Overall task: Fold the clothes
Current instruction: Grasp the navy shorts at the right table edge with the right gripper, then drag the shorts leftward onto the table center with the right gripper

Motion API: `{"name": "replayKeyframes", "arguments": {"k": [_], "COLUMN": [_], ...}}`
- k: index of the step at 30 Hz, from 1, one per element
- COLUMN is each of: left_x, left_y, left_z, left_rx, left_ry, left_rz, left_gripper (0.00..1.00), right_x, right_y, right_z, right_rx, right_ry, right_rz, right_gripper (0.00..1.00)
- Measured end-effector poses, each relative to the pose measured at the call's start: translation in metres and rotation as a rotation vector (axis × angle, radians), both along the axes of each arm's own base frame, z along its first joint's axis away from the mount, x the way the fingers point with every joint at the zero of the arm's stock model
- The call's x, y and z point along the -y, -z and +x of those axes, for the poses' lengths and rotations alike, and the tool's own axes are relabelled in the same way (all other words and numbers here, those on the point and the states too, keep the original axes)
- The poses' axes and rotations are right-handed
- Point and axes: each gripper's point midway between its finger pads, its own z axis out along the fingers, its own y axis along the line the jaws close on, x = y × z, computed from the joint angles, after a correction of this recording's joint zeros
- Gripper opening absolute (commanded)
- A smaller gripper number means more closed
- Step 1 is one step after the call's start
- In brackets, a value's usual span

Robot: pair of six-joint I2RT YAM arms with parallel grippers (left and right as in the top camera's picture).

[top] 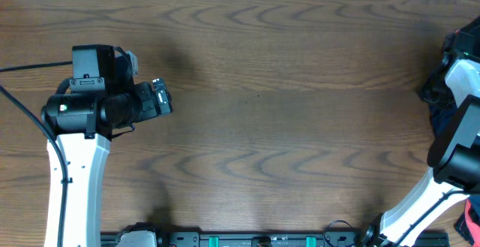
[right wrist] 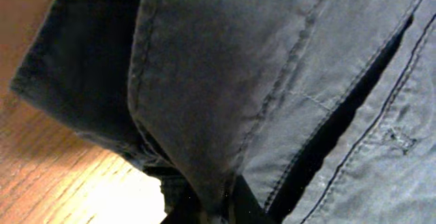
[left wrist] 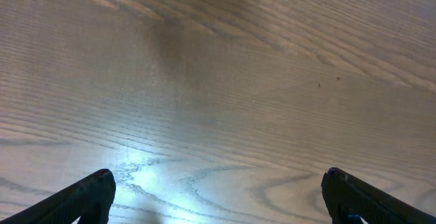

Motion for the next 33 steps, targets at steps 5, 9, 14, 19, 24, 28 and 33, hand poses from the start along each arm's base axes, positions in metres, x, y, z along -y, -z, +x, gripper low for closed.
{"name": "replayKeyframes", "arguments": {"k": [5, 9, 14, 19, 24, 28, 33], "left_x": [0.0, 0.0, 0.0, 0.0, 0.0, -0.002, -0.011], "left_y": [0.0, 0.0, 0.0, 0.0, 0.0, -0.001, -0.013], "left_z": [0.0, 0.0, 0.0, 0.0, 0.0, 0.0, -0.005], "left_rx": [0.0, 0.0, 0.002, 0.002, 0.002, 0.006, 0.051], "left_ry": [0.0, 0.0, 0.0, 0.0, 0.0, -0.005, -0.035], "left_rz": [0.0, 0.0, 0.0, 0.0, 0.0, 0.01, 0.042], "left_gripper": [0.98, 0.98, 0.98, 0.98, 0.98, 0.98, 0.98], "right_x": [0.001, -0.003, -0.027, -0.081, -0.158, -0.229, -0.332], "right_y": [-0.037, -0.091, -0.131, -0.134, -0.135, -0.14, -0.155], "right_z": [0.009, 0.019, 0.033, 0.058, 0.085, 0.102, 0.113], "right_rx": [0.115, 0.284, 0.424, 0.448, 0.473, 0.521, 0.61], "right_ry": [0.008, -0.002, -0.064, -0.196, -0.373, -0.512, -0.702], "right_rz": [-0.015, -0.017, 0.024, 0.089, 0.177, 0.251, 0.357], "right_gripper": [0.01, 0.01, 0.01, 0.01, 0.01, 0.02, 0.03]}}
